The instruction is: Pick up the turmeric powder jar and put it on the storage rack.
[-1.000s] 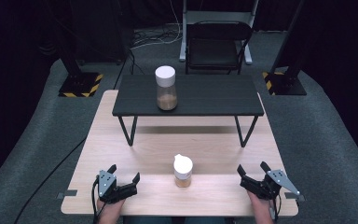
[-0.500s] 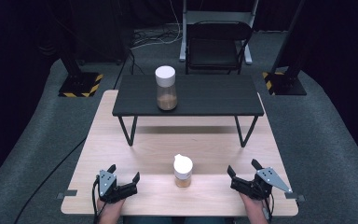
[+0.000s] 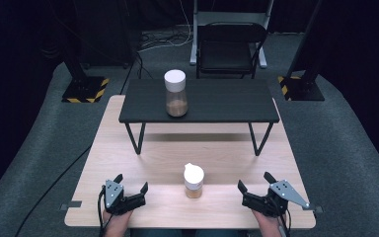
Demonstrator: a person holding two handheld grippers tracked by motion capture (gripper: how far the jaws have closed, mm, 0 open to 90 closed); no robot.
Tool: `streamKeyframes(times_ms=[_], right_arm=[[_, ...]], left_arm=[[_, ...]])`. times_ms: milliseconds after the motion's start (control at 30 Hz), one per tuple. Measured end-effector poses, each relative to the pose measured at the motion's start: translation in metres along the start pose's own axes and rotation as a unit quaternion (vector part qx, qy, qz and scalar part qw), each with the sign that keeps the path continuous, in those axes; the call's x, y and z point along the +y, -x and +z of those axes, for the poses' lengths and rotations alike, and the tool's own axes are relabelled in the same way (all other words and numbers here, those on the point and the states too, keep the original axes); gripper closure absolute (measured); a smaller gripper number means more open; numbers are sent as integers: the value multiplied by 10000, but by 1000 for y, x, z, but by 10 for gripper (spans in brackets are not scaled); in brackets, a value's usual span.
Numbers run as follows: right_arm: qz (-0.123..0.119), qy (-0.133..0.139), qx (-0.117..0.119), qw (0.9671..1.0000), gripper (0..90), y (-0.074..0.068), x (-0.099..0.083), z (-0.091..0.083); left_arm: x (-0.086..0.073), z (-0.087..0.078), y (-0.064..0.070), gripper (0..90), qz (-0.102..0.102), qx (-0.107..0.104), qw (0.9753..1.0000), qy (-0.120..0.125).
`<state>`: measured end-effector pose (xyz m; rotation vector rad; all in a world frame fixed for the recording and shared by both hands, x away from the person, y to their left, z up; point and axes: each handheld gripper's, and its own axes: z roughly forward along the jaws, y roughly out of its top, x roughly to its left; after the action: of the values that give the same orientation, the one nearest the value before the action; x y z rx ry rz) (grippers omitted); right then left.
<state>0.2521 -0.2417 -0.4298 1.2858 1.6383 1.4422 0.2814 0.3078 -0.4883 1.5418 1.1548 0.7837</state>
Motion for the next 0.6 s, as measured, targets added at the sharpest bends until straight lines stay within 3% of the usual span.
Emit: streamKeyframes(times_ms=[600], right_arm=[[-323,-165,567,9977,0,-32,6,8]], left_arm=[[0,0,1,0,14,28,10000,7]])
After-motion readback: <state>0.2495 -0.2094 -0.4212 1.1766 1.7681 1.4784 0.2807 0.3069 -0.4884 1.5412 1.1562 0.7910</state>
